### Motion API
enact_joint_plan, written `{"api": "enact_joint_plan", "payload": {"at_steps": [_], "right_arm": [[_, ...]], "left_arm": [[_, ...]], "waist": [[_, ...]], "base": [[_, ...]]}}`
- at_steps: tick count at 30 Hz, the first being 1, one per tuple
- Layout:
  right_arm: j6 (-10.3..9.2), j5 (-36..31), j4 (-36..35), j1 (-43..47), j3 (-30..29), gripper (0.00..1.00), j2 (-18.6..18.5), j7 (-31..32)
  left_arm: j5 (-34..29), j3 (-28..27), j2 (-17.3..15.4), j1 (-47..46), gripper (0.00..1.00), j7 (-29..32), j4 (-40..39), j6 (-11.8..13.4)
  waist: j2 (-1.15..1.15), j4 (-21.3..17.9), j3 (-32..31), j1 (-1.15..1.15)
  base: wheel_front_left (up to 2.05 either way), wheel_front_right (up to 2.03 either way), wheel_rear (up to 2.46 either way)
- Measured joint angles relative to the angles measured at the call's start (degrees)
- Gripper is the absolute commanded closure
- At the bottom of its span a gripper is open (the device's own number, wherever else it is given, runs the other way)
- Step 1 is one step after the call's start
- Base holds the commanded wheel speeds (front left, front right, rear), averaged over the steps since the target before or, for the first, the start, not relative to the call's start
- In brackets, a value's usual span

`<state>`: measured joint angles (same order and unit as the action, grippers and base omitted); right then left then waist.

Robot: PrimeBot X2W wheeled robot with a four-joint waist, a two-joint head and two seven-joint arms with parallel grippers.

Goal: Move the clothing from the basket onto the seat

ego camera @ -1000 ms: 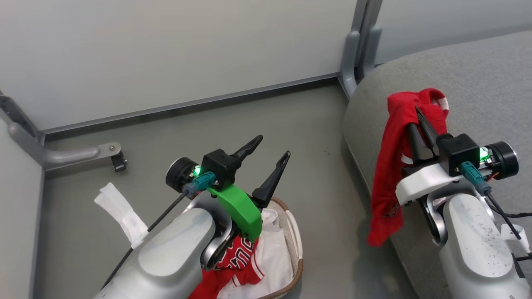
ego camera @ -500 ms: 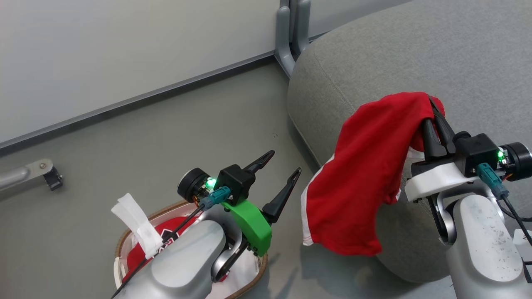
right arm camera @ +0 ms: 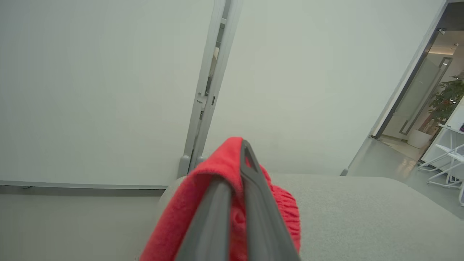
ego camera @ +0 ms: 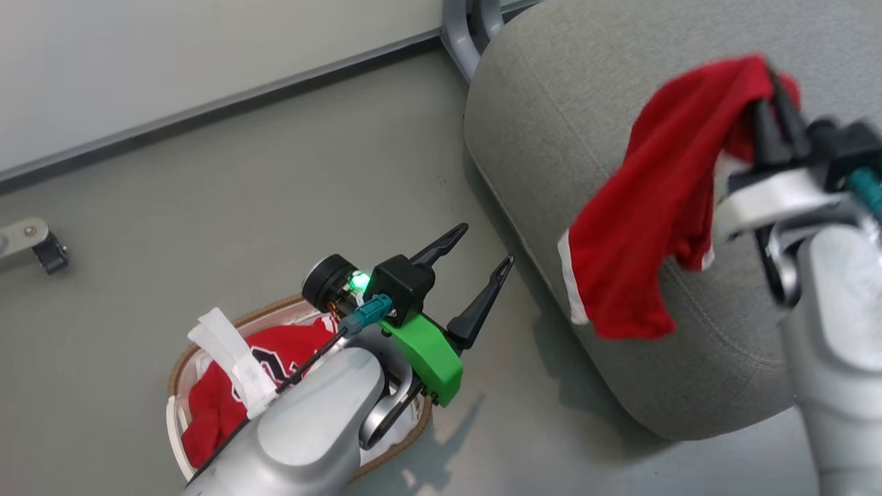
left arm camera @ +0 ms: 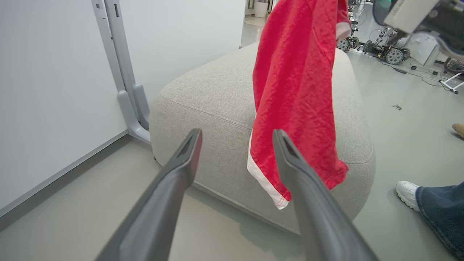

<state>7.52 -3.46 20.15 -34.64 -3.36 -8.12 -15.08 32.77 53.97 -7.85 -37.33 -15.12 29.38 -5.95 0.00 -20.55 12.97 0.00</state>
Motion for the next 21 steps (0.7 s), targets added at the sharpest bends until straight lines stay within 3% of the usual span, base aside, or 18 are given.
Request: {"api": "enact_joint_plan", "payload": {"at_steps": [11, 17, 21], "right_arm": [[0.0, 1.0, 10.8, -24.9, -3.0, 1.0, -12.2, 3.1], [0.01, 0.7, 16.0, -32.8, -4.4, 1.0, -21.1, 6.1], [0.0, -0.3, 17.4, -35.1, -8.8, 1.0, -24.6, 7.0]], "left_arm": [[-2.4, -0.5, -1.6, -1.8, 0.0, 0.1, -3.8, 1.5], [-3.8, 0.0, -2.0, -3.2, 0.0, 0.8, -6.4, 2.3], [-4.6, 0.5, -2.2, -3.7, 0.0, 1.0, -7.8, 2.9]], "waist": [[0.0, 3.7, 6.7, 0.0], [0.0, 6.8, 10.9, 0.0], [0.0, 8.7, 14.0, 0.0]], "base": [[0.0, 0.0, 0.0], [0.0, 0.0, 0.0], [0.0, 0.0, 0.0]]}}
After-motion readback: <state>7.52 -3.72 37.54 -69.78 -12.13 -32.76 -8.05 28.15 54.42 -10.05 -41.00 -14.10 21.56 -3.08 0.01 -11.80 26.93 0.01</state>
